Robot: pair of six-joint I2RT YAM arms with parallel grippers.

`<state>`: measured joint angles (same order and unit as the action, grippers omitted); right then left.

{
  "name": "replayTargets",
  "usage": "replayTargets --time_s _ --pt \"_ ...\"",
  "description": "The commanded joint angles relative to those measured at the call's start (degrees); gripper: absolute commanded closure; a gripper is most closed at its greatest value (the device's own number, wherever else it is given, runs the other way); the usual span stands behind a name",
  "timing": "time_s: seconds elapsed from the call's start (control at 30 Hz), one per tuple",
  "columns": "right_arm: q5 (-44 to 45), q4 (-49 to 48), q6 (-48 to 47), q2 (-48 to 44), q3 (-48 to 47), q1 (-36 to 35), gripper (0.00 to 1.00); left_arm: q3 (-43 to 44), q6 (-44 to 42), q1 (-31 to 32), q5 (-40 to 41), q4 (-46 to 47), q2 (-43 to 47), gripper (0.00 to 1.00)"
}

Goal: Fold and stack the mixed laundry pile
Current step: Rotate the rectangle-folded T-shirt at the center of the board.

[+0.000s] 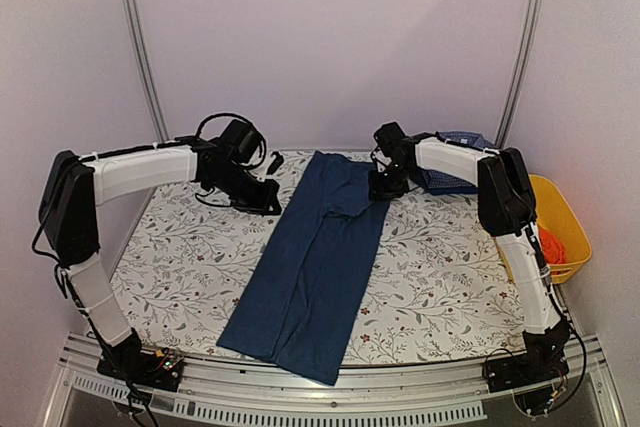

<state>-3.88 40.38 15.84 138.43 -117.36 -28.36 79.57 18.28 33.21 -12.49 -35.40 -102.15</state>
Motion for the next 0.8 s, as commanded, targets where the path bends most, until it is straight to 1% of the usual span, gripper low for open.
replayTargets --time_s 0.0,0.1,0.23,0.47,0.53,0.63,0.7,0.77 --pt "8.8 7.4 -4.8 8.4 -8.3 0.6 0.62 -3.5 0.9 -2.6 -2.7 2.1 0.9 0.95" --pt "11.0 8.1 -7.7 12.9 -13.5 0.9 0.63 -4.8 1.0 -4.0 -3.2 2.6 1.0 0.96" --pt "11.6 7.1 -11.9 17.8 -20.7 0.9 0.64 -5.8 0.8 -5.6 -4.5 3.2 0.8 0.96" --pt "9.5 -1.9 -16.9 20.3 -21.9 0.6 0.62 -7.5 1.0 -6.3 -7.1 5.5 -0.9 0.96" --pt "9.0 -3.7 -17.4 19.6 -21.9 0.8 0.59 -8.4 0.3 -6.1 -7.9 6.5 -0.9 0.96" --pt "8.0 -4.3 -16.7 15.2 -21.4 0.9 0.57 -9.0 -2.7 -4.5 -5.7 6.2 -0.9 0.96" --pt "4.8 -4.5 -16.2 10.6 -19.3 0.9 0.54 -9.4 -5.1 -3.0 -4.1 5.5 -1.1 0.97" --pt "-0.5 -4.1 -12.0 6.2 -15.6 0.8 0.52 -9.9 -7.3 -1.5 -2.5 4.6 -1.5 0.99"
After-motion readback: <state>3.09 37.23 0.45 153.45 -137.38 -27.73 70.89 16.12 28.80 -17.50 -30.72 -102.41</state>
